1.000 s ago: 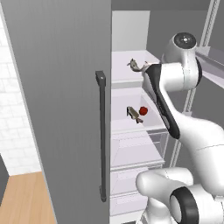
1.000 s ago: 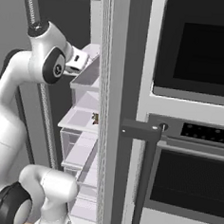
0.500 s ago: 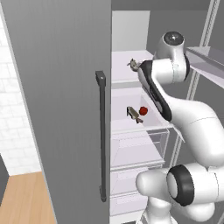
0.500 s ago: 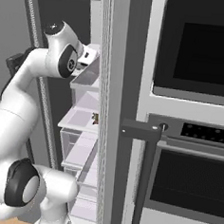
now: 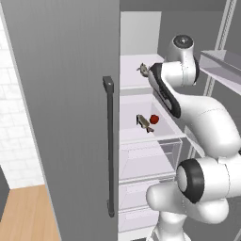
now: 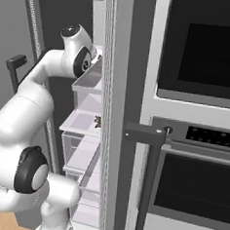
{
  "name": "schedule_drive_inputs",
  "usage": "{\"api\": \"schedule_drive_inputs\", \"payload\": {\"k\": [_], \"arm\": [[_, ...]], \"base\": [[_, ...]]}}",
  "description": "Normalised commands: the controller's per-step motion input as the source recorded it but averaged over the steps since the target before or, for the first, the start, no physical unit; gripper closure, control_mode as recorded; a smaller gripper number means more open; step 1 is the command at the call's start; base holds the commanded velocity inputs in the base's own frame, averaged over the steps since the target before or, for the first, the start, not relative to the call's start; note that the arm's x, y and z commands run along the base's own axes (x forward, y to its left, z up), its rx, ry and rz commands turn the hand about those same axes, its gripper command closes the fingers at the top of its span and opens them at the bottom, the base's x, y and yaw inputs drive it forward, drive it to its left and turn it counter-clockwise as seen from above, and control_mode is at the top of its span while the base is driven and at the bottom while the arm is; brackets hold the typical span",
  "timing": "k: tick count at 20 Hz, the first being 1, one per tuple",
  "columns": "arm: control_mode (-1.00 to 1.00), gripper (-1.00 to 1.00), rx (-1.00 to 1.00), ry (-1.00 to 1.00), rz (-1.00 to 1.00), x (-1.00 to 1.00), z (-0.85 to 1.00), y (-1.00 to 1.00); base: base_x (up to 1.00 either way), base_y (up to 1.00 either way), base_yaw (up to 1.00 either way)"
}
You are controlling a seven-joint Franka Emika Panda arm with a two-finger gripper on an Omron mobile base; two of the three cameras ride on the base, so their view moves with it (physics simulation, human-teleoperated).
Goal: Place one bell pepper and one fish in each tupperware on the nearby counter, to pack two identical lunches.
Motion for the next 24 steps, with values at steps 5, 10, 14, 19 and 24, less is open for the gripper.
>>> {"api": "schedule_drive_inputs", "payload": {"k": [5,10,14,19,24], "arm": [[-1.0,-1.0,0.0,0.0,0.0,0.51,-0.06,-0.06],[-1.0,-1.0,0.0,0.0,0.0,0.52,0.0,-0.06],[-1.0,-1.0,0.0,0.0,0.0,0.47,-0.01,-0.05],[-1.0,-1.0,0.0,0.0,0.0,0.38,-0.08,-0.03],[-1.0,-1.0,0.0,0.0,0.0,0.37,-0.17,0.0]], "base": [[0.0,0.0,0.0],[0.0,0.0,0.0],[0.0,0.0,0.0],[0.0,0.0,0.0],[0.0,0.0,0.0]]}}
